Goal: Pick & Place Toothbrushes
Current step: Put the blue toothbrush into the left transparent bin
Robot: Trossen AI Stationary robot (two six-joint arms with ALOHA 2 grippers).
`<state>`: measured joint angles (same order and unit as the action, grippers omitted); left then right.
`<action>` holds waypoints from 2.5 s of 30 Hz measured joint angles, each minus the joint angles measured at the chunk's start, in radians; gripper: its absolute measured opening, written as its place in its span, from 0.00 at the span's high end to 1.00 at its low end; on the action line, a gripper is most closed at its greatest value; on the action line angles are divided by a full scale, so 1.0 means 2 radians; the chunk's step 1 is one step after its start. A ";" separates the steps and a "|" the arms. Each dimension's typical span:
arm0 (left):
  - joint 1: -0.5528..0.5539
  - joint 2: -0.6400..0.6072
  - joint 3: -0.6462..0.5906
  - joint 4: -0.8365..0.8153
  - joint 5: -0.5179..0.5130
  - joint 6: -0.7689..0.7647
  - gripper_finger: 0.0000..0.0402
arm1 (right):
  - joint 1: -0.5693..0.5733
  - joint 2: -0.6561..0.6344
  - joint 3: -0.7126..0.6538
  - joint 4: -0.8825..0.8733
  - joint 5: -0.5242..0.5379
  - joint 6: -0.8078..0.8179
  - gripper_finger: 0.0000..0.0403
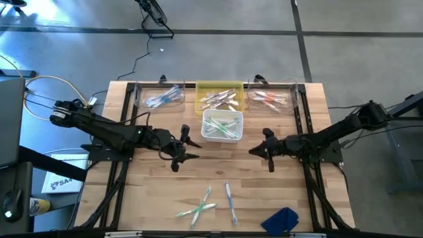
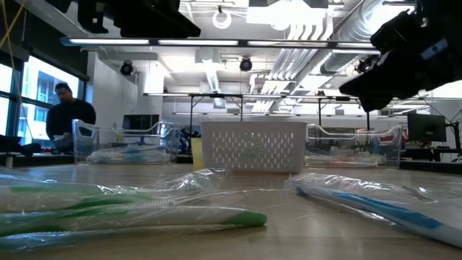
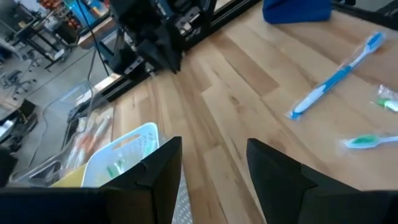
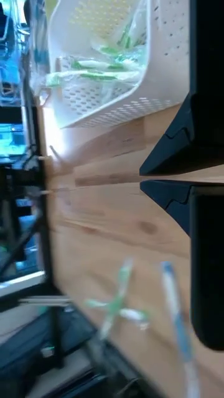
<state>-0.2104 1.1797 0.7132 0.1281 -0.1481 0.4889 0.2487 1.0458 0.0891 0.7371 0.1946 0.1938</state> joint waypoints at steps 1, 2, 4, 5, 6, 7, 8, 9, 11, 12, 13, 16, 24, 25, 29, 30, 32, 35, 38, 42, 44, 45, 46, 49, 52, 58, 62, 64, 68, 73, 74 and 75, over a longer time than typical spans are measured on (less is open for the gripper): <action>0.000 0.000 0.000 0.002 0.002 0.000 0.56 | 0.000 0.000 0.000 0.010 0.004 0.015 0.96; 0.000 0.000 0.000 0.002 0.002 0.001 0.56 | 0.000 0.000 0.000 0.020 0.011 0.031 0.96; 0.000 0.000 0.000 0.002 0.002 0.006 0.56 | 0.000 0.000 0.000 0.036 0.033 0.059 0.96; 0.000 0.000 0.000 0.001 0.002 0.014 0.56 | 0.000 0.000 0.000 0.040 0.045 0.065 0.96; 0.000 0.000 0.000 0.001 0.001 0.022 0.56 | 0.000 0.000 0.000 0.042 0.057 0.070 0.96; 0.000 0.000 0.000 -0.002 0.001 0.030 0.56 | 0.001 0.000 0.001 0.042 0.070 0.075 0.96; 0.000 0.000 0.000 -0.006 0.001 0.036 0.56 | 0.004 0.000 0.005 0.040 0.084 0.079 0.96; 0.000 0.000 0.000 -0.010 0.000 0.041 0.56 | 0.010 0.000 0.010 0.038 0.102 0.082 0.97; 0.000 0.000 0.000 -0.021 0.000 0.042 0.56 | 0.025 0.002 0.025 0.039 0.134 0.077 0.98; 0.000 0.000 0.000 -0.027 0.000 0.042 0.56 | 0.035 0.004 0.035 0.037 0.151 0.072 0.99; 0.000 0.000 0.000 -0.033 0.000 0.043 0.56 | 0.045 0.005 0.047 0.031 0.169 0.067 0.99; 0.000 0.000 0.000 -0.047 0.000 0.043 0.56 | 0.076 0.005 0.088 -0.018 0.226 0.063 0.99; 0.000 0.000 0.000 -0.047 0.000 0.043 0.56 | 0.149 0.029 0.190 -0.192 0.329 0.161 0.99; 0.000 0.000 0.000 -0.047 0.000 0.043 0.56 | 0.157 0.039 0.199 -0.197 0.335 0.166 0.99; 0.000 0.000 0.000 -0.046 -0.002 0.043 0.56 | 0.175 0.098 0.240 -0.194 0.339 0.169 0.99; 0.000 0.000 0.000 -0.046 -0.002 0.043 0.56 | 0.178 0.114 0.250 -0.196 0.339 0.170 0.99; 0.000 0.000 0.000 -0.040 -0.002 0.043 0.56 | 0.182 0.149 0.271 -0.196 0.332 0.185 0.99; 0.000 0.000 0.000 -0.031 -0.002 0.043 0.56 | 0.181 0.195 0.295 -0.195 0.316 0.224 0.99; 0.000 0.000 0.000 -0.034 -0.002 0.043 0.56 | 0.177 0.237 0.311 -0.196 0.277 0.292 0.99; 0.000 0.000 0.000 -0.033 -0.002 0.043 0.56 | 0.173 0.278 0.323 -0.195 0.203 0.404 0.99; 0.000 0.000 0.000 -0.033 -0.001 0.043 0.56 | 0.174 0.299 0.327 -0.195 0.182 0.449 0.99; 0.000 0.000 0.000 -0.033 -0.001 0.043 0.56 | 0.174 0.310 0.330 -0.196 0.167 0.471 0.99; 0.000 0.000 0.000 -0.034 -0.001 0.043 0.56 | 0.174 0.321 0.333 -0.196 0.151 0.492 0.99; 0.000 0.000 0.000 -0.034 -0.001 0.044 0.56 | 0.174 0.354 0.350 -0.196 0.102 0.539 0.99; 0.000 0.000 0.000 -0.034 -0.001 0.063 0.56 | 0.174 0.384 0.381 -0.209 0.058 0.559 0.99; 0.000 0.000 0.000 -0.034 -0.001 0.072 0.56 | 0.175 0.406 0.474 -0.390 0.028 0.601 0.99; 0.000 0.000 0.000 -0.035 -0.001 0.072 0.56 | 0.175 0.406 0.519 -0.468 0.020 0.631 0.99; 0.000 0.000 0.000 -0.035 -0.001 0.072 0.56 | 0.176 0.406 0.529 -0.477 0.016 0.639 0.99; 0.000 0.000 0.000 -0.035 -0.001 0.072 0.56 | 0.181 0.406 0.533 -0.472 0.016 0.662 0.99; 0.000 0.000 0.000 -0.036 -0.001 0.072 0.56 | 0.196 0.412 0.533 -0.459 0.016 0.698 0.99; 0.000 0.000 0.000 -0.035 -0.001 0.072 0.56 | 0.200 0.414 0.533 -0.454 0.015 0.705 0.99; 0.000 0.000 0.000 -0.036 -0.001 0.072 0.56 | 0.204 0.416 0.532 -0.452 0.015 0.710 0.99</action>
<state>-0.2096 1.1797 0.7132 0.0568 -0.1505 0.6319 0.6565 1.8773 1.1538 -0.1677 0.2244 1.6146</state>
